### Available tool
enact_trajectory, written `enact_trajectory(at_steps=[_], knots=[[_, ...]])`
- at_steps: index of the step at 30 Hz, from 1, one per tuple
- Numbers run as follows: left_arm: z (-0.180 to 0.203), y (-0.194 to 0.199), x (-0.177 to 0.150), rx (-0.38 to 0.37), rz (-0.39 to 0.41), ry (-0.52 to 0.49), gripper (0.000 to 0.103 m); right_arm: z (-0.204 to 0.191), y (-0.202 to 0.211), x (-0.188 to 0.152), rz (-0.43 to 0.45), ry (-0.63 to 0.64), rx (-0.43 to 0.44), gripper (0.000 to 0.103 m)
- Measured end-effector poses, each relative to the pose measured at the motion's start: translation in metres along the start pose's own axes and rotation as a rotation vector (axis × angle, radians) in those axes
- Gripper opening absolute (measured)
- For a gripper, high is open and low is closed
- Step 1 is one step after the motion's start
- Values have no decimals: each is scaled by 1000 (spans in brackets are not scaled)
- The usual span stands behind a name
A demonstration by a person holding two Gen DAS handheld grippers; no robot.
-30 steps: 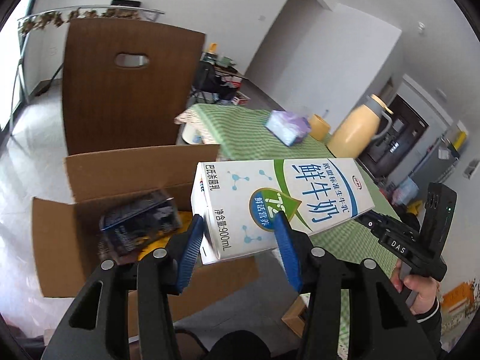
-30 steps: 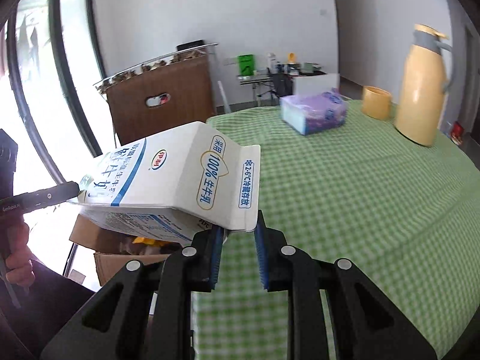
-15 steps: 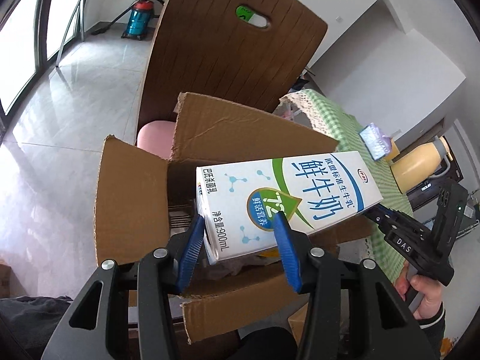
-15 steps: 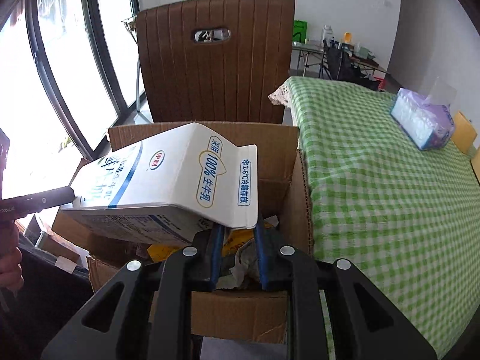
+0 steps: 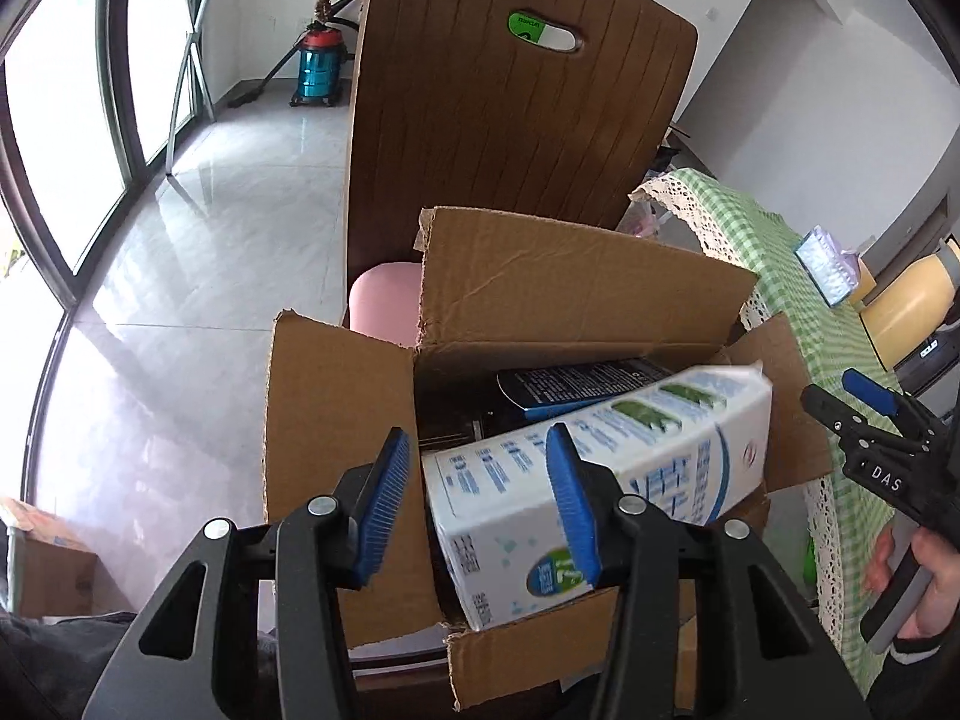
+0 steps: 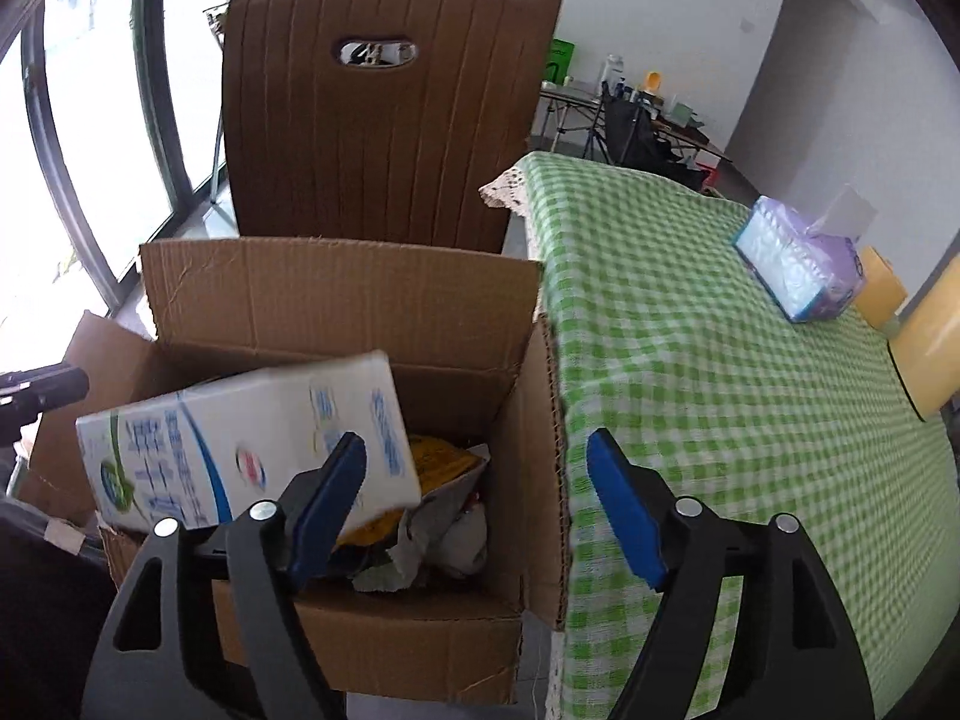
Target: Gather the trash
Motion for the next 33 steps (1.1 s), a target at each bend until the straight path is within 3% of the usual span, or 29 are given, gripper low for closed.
enact_trajectory(at_steps=[2,8,13,18,24,27,33], knots=[[0,5,1,-10,7,15,46,8,8,6,26,-9,-23,84],[8,31,7,-22,52,-20,49,13,32,8,30,-35,62,84],[21,72,18,21,154,-91,67,13,53,11,53,-71,162,84],[37,126,30,73,290,-145,79,11,83,23,104,-75,192,84],[58,184,30,106,468,-186,96,6,131,30,246,-76,228,84],[64,199,22,96,503,-166,96,2,153,27,349,-58,240,88],[81,215,-3,183,646,-216,96,7,184,12,509,-73,222,88]])
Point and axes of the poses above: each gripper's, at about its wrist camera, not at the fingertips, and y roughly against the way its jaws point, z to its right, x to its top, the point moved 4 cm from there along -y, roughly the way its jaws point, and after that the axes turned 11 degrees about z, right-handed, at the moved point
